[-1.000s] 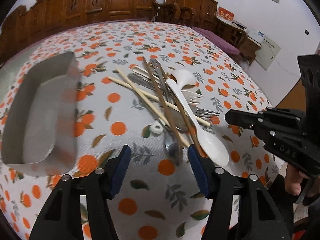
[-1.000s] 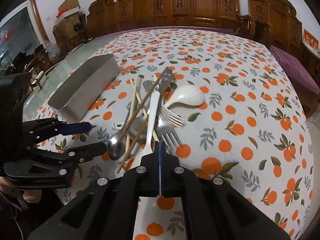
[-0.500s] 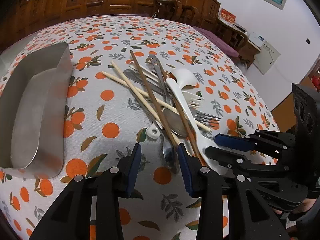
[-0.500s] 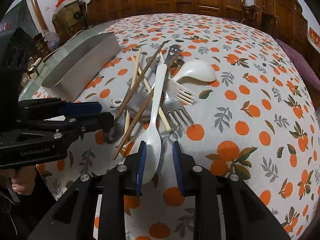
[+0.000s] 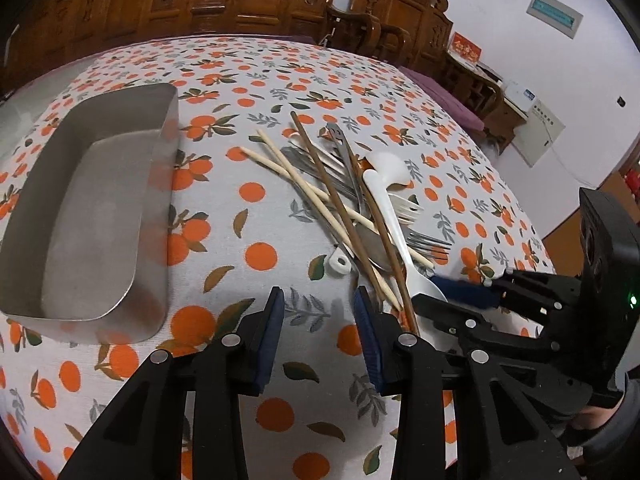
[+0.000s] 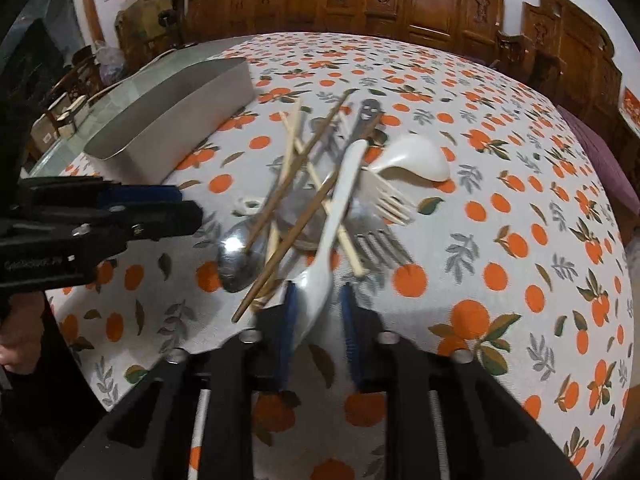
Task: Organize utensils
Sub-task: 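Grasp a white plastic spoon with the right tool while the left tool grasps a wooden chopstick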
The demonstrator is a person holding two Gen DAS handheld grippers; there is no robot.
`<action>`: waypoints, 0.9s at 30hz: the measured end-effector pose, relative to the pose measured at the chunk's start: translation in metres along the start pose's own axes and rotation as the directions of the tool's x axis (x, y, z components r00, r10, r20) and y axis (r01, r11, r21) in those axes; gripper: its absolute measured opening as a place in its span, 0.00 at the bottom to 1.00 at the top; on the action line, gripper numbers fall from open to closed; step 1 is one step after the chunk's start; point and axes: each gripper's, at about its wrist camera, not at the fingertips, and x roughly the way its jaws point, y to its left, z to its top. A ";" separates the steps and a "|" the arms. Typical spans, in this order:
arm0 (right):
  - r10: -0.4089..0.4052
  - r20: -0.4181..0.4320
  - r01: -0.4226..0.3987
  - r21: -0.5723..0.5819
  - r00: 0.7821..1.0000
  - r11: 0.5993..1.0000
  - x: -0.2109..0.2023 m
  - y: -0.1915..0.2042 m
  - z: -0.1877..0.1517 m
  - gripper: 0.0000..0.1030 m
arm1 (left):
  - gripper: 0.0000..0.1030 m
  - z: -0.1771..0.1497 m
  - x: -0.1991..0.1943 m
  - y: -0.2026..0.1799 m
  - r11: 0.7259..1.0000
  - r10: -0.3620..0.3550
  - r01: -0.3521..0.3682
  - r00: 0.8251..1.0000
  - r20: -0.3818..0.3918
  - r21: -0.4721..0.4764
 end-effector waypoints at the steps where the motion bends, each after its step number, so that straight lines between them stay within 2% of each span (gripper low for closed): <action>1: -0.009 0.000 0.009 -0.012 1.000 1.000 0.000 0.003 0.000 0.14 | 0.33 0.000 0.000 0.000 1.000 0.000 0.000 1.000 -0.001 0.002; 3: 0.004 0.000 -0.004 -0.016 1.000 1.000 -0.001 0.006 0.001 0.08 | 0.33 -0.001 0.002 -0.002 1.000 0.000 0.000 1.000 -0.005 0.007; 6: 0.009 -0.003 -0.009 -0.013 1.000 1.000 -0.004 0.007 0.002 0.07 | 0.33 -0.003 0.004 -0.004 1.000 0.000 0.000 1.000 -0.011 0.015; 8: 0.011 0.000 -0.011 0.010 1.000 1.000 -0.007 0.002 0.004 0.06 | 0.33 -0.003 0.006 -0.005 1.000 -0.007 0.007 1.000 -0.015 0.017; 10: 0.004 0.010 -0.004 0.032 1.000 0.999 -0.012 -0.003 0.006 0.06 | 0.25 -0.003 0.009 -0.006 1.000 -0.007 0.007 1.000 -0.023 0.022; 11: -0.003 0.019 0.002 0.045 1.000 0.999 -0.016 -0.008 0.007 0.06 | 0.25 -0.002 0.010 -0.006 1.000 -0.002 0.003 1.000 -0.027 0.023; 19: -0.011 0.053 0.004 0.125 0.999 0.992 -0.029 -0.035 0.011 0.06 | 0.24 0.001 0.013 -0.018 0.999 0.000 0.001 1.000 -0.022 0.046; 22: -0.009 0.058 0.000 0.139 0.998 0.990 -0.031 -0.039 0.011 0.06 | 0.24 0.007 0.019 -0.017 0.999 0.012 -0.012 1.000 -0.025 0.035; 27: -0.004 0.062 -0.005 0.143 0.998 0.990 -0.032 -0.040 0.011 0.06 | 0.22 0.013 0.026 -0.017 1.000 -0.011 0.011 0.999 -0.050 0.013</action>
